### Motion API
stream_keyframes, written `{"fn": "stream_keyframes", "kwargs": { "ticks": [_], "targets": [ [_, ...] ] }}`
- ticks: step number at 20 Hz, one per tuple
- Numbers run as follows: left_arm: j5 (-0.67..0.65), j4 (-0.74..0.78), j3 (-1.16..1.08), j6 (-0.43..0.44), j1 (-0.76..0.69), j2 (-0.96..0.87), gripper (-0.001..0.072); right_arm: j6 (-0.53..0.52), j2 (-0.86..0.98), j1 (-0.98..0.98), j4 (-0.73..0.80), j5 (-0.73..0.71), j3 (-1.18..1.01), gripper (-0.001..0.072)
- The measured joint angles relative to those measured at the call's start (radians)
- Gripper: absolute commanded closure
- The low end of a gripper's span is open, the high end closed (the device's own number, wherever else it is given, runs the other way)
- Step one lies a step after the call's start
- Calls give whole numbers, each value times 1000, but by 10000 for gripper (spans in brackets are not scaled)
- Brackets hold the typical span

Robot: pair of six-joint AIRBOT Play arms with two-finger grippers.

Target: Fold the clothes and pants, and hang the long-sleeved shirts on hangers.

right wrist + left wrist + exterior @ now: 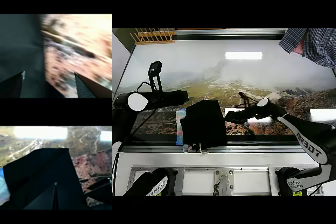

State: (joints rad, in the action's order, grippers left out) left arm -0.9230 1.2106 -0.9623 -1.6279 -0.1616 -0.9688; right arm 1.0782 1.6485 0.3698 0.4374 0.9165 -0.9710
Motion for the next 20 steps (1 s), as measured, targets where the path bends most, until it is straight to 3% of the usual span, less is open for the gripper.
{"fn": "stream_keyframes", "kwargs": {
  "ticks": [1, 3, 4, 6, 12, 16, 20],
  "targets": [
    [2, 0, 3, 0, -2, 4, 697, -15, 28, 28, -43, -2, -22, 47],
    [6, -1, 6, 0, -5, 8, 697, -36, 80, 87, -89, -8, -70, 253],
    [6, -2, 8, 0, -6, 10, 697, -40, 102, 113, -104, -16, -92, 293],
    [6, -2, 9, 0, -6, 11, 697, -54, 138, 162, -137, -19, -133, 669],
    [-4, -7, 10, -1, -8, 12, 697, -117, 130, 150, -111, -13, -176, 678],
    [-21, -7, 10, -4, -51, 11, 697, -24, 15, -66, 135, -18, -181, 678],
    [19, -7, 10, -31, -160, 2, 697, 77, -113, -420, 362, -42, -182, 678]
  ]
}}
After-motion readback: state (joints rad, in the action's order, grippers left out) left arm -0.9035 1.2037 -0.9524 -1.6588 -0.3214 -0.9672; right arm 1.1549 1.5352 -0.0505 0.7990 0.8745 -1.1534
